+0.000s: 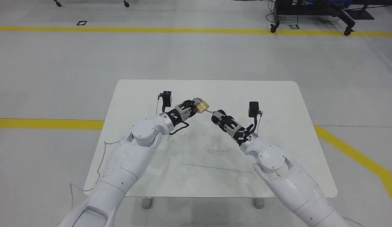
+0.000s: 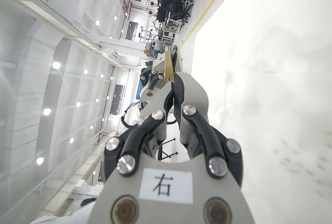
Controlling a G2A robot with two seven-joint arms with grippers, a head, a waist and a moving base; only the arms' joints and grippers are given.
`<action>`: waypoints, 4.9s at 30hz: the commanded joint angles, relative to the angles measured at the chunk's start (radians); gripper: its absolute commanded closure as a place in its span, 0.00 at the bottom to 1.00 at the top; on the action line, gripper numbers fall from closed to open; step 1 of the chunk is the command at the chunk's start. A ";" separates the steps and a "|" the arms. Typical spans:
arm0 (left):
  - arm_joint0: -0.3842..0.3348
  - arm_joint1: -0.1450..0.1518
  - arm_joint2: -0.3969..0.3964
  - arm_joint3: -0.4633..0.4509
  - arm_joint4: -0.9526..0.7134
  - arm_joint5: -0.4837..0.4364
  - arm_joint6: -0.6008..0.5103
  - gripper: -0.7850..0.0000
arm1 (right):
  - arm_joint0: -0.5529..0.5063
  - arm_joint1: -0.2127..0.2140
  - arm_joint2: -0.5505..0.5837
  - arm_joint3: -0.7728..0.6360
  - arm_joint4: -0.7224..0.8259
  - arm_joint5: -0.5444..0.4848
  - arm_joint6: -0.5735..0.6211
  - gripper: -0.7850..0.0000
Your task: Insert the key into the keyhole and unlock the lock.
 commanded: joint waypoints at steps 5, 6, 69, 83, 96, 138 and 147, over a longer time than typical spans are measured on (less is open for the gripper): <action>0.000 -0.002 -0.003 0.002 0.005 -0.004 0.000 1.00 | 0.008 -0.011 0.001 0.016 0.013 -0.027 0.000 1.00; 0.000 -0.002 -0.003 0.002 0.005 -0.005 0.000 1.00 | 0.008 -0.012 0.001 0.018 0.012 -0.029 0.000 1.00; -0.004 -0.032 -0.046 0.041 -0.113 0.134 0.002 1.00 | 0.001 -0.137 -0.081 0.104 -0.744 -0.120 -0.488 1.00; -0.009 -0.036 -0.039 0.051 -0.105 0.164 -0.012 1.00 | 0.010 -0.154 -0.046 0.148 -0.763 -0.127 -0.512 1.00; -0.009 -0.038 -0.049 0.053 -0.110 0.169 -0.001 1.00 | 0.003 -0.165 -0.060 0.190 -0.906 -0.126 -0.498 1.00; 0.003 -0.042 -0.054 0.037 -0.042 0.074 0.014 1.00 | -0.062 -0.181 0.068 0.151 -0.331 -0.275 -0.142 1.00; 0.004 -0.042 -0.056 0.034 -0.026 0.061 0.015 1.00 | -0.067 -0.186 0.073 0.148 -0.328 -0.259 -0.126 1.00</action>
